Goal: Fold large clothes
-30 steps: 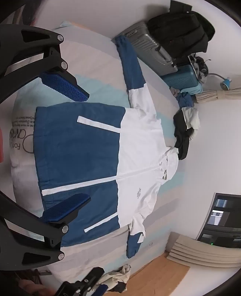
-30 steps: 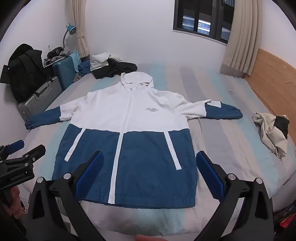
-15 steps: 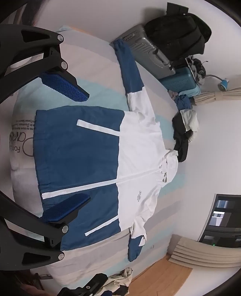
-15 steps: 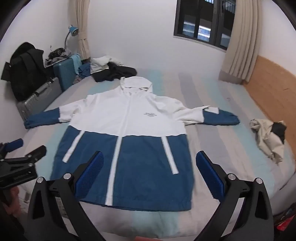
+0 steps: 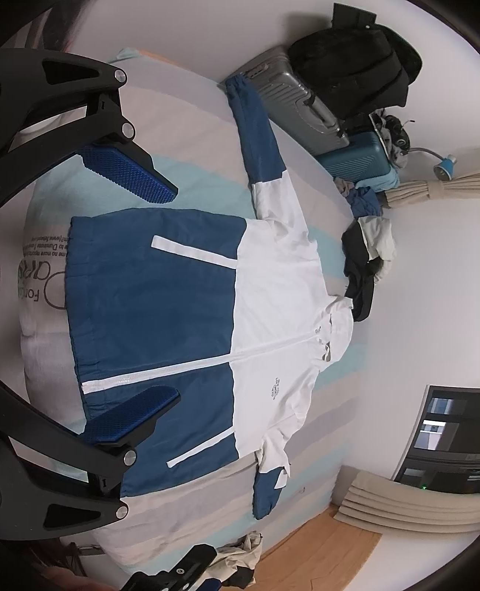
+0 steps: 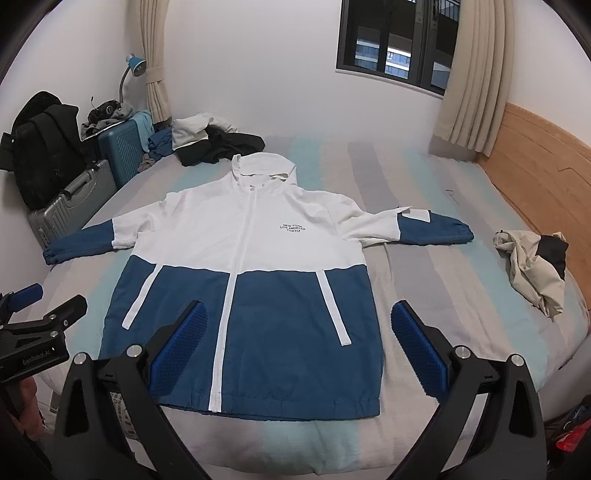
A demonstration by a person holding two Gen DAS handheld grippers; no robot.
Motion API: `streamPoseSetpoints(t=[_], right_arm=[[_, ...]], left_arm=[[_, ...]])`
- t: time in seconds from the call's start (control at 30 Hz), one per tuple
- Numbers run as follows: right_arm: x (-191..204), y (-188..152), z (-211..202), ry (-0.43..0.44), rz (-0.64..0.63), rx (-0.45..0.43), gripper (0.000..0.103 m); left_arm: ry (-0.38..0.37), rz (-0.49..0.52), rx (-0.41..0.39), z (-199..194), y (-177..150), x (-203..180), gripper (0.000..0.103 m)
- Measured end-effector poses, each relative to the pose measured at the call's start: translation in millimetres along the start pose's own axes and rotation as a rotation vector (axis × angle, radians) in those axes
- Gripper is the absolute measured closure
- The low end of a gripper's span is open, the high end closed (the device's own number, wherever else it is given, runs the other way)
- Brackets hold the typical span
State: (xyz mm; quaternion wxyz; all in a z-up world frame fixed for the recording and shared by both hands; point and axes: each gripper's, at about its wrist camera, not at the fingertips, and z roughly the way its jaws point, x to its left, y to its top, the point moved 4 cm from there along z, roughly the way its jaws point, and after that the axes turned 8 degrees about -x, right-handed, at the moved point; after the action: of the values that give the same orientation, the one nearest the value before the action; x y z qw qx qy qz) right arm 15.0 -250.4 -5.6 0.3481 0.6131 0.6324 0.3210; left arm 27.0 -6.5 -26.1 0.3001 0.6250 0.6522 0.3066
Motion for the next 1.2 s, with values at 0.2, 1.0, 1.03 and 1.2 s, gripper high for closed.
streamPoseSetpoints(t=[0.2,1.0,1.03,1.2], right_arm=[[-0.6,-1.3,2.0,0.003,-0.003,0.002,0.007],[-4.0,-6.7,5.7,0.015,0.002,0.036,0.007],[-2.7,-7.2,5.4,0.02,0.003,0.039,0.007],[1.1,-7.4,3.9,0.03,-0.003,0.035,0.007]], left_arm=[[0.003,0.0,0.0,2.2,-0.5,-0.4,0.006],[-0.022,-0.007,0.008,2.4,-0.8,-1.4,0.006],[-0.022,-0.004,0.007,2.0,-0.9,-2.1,0.006],[-0.02,-0.002,0.006,2.4,-1.6,-2.0,0.006]])
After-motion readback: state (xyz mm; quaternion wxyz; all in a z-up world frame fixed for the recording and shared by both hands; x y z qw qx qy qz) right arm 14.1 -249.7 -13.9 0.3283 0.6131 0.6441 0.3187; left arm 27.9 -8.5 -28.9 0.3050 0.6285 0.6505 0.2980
